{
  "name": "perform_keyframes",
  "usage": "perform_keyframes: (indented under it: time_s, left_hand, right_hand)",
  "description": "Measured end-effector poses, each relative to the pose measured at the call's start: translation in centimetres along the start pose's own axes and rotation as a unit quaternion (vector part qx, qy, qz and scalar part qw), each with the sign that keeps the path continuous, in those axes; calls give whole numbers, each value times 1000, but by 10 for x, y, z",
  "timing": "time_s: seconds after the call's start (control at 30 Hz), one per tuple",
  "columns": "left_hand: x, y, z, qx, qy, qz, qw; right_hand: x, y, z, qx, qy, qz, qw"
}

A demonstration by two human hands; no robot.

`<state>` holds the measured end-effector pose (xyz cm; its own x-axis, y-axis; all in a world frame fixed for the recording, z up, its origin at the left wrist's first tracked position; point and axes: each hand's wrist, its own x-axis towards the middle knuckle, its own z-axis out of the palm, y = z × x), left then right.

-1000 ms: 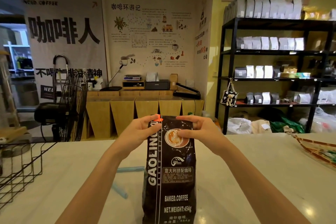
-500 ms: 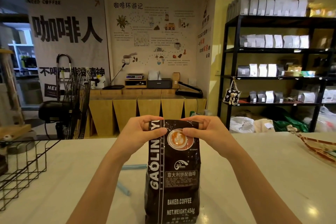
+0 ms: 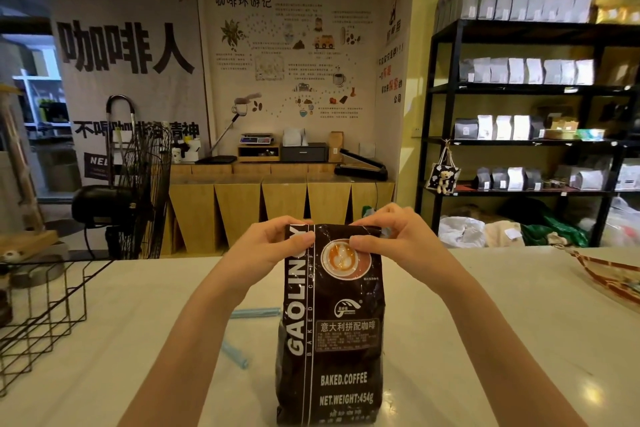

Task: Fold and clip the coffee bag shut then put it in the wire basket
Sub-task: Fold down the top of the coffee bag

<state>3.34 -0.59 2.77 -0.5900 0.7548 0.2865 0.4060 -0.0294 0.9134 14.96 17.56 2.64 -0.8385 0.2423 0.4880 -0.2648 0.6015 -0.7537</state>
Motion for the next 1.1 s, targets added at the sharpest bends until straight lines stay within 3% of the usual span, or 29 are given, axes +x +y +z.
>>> perform_keyframes:
  time_s: [0.07,0.27,0.67,1.1]
  left_hand:
    - [2,-2,3,-30,10,1,999]
    - [4,-4,11,-100,7,-7,995]
    - [4,-3,14,-136,26,-7,990]
    - [2,4,11,-129,33,-22,991]
  right_hand:
    - [1,1,2,-9,2,2,1000]
    - [-4,6,3,161,-5,43,986]
    - [-1,4,5,179,30,61,981]
    - [-3,5,8,224,-8,95,970]
